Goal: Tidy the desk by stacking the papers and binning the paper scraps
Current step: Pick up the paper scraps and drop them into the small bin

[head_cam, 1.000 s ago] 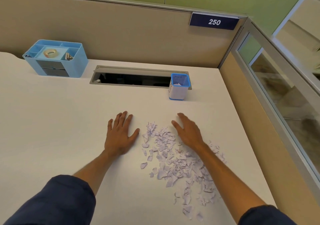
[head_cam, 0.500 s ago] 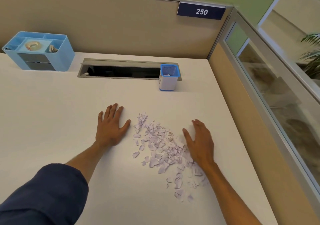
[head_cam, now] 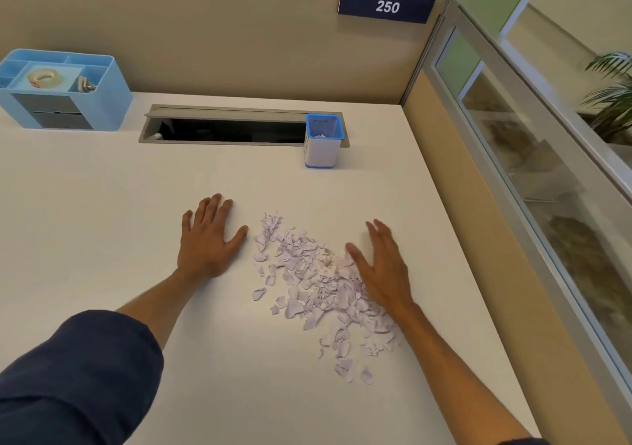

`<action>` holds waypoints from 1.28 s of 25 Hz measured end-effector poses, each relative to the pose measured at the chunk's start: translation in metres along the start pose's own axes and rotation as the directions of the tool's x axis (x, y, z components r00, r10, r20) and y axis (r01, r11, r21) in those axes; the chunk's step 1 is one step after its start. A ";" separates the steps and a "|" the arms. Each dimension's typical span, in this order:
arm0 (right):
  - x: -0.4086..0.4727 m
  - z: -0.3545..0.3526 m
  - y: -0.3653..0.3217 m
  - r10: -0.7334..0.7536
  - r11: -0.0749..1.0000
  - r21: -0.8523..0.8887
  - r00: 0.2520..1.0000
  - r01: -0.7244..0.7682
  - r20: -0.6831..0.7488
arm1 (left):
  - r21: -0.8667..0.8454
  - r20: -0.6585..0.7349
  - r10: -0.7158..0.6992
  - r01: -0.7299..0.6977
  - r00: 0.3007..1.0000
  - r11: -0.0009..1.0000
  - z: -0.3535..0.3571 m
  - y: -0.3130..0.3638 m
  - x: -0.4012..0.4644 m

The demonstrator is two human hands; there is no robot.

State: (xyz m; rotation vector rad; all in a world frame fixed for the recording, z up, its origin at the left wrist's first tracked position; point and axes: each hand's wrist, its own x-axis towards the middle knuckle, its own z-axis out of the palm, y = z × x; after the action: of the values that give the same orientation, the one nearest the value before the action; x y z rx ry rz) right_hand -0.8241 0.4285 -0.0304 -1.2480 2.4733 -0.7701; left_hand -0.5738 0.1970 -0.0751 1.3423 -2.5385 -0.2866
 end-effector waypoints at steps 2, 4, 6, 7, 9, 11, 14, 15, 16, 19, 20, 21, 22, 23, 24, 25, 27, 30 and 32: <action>0.015 -0.009 0.009 0.141 0.989 -0.047 0.990 -0.140 -0.001 | 0.003 -0.001 -0.001 0.001 1.000 1.000 0.001 0.000 -0.001; 0.015 -0.006 0.009 0.161 0.985 -0.077 0.981 -0.154 0.105 | -0.002 0.002 -0.005 0.005 1.000 1.000 0.001 -0.001 -0.001; 0.001 0.001 -0.001 0.035 0.998 -0.061 0.975 -0.022 0.217 | -0.007 0.007 -0.007 0.007 1.000 1.000 0.001 -0.001 0.000; -0.008 0.004 -0.006 -0.020 1.000 -0.014 0.963 0.024 0.267 | -0.005 0.005 -0.007 0.007 1.000 1.000 0.001 -0.001 0.000; -0.024 0.004 -0.015 -0.046 0.992 0.129 0.957 0.009 0.288 | -0.005 0.003 -0.007 0.007 1.000 1.000 0.001 0.000 -0.001; -0.038 0.004 -0.016 0.012 0.980 0.193 0.987 -0.043 0.160 | -0.012 0.006 -0.011 0.011 1.000 1.000 0.001 -0.001 -0.001; -0.064 0.008 -0.008 0.172 0.983 0.079 0.977 -0.163 -0.124 | -0.010 0.008 -0.009 0.009 1.000 1.000 0.001 -0.001 0.000; -0.074 0.012 -0.006 0.212 0.977 0.043 0.964 -0.208 -0.159 | -0.009 0.011 -0.006 0.006 1.000 1.000 0.001 -0.002 0.000; -0.081 0.017 -0.005 0.228 0.973 0.011 0.961 -0.229 -0.158 | -0.009 0.014 -0.005 0.006 1.000 1.000 0.001 -0.002 0.000; -0.086 0.030 -0.012 0.176 0.984 -0.004 0.983 -0.177 -0.059 | -0.011 0.011 -0.002 0.002 1.000 1.000 0.001 -0.002 -0.001; -0.083 0.032 -0.017 0.141 0.990 0.016 0.990 -0.141 -0.017 | -0.013 0.014 -0.001 0.001 1.000 1.000 0.000 -0.001 -0.001; -0.078 0.030 -0.022 0.102 0.994 0.042 0.994 -0.103 0.024 | -0.015 0.017 -0.001 0.001 1.000 1.000 0.000 -0.001 -0.001; -0.072 0.026 -0.027 0.063 0.997 0.051 0.996 -0.066 0.056 | -0.018 0.018 -0.002 0.002 1.000 1.000 0.000 -0.001 -0.001; -0.066 0.020 -0.031 0.030 0.999 0.021 0.997 -0.032 0.070 | -0.021 0.017 -0.002 0.002 1.000 1.000 0.000 -0.001 -0.001; -0.060 0.013 -0.034 0.008 0.999 -0.052 0.998 -0.004 0.069 | -0.023 0.016 -0.002 0.003 1.000 1.000 0.000 -0.001 -0.001; -0.053 0.006 -0.037 0.000 0.988 -0.152 0.998 0.011 0.069 | -0.025 0.018 -0.001 0.002 1.000 1.000 0.000 -0.001 -0.001; -0.040 -0.007 -0.044 0.031 0.938 -0.348 0.991 0.016 0.129 | -0.022 0.023 0.002 -0.001 1.000 1.000 0.000 -0.002 0.000; -0.025 -0.012 -0.053 0.034 0.879 -0.464 0.956 0.111 0.293 | -0.022 0.020 0.006 -0.005 1.000 1.000 0.000 -0.002 -0.001; -0.019 -0.010 -0.058 -0.016 0.875 -0.448 0.936 0.183 0.351 | -0.022 0.018 0.004 -0.004 1.000 1.000 0.000 -0.002 0.000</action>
State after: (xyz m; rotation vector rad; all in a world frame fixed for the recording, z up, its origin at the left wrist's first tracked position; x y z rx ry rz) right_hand -0.7792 0.4185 0.0110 -1.5266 2.3867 0.0627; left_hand -0.5721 0.1962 -0.0756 1.3324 -2.5446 -0.3260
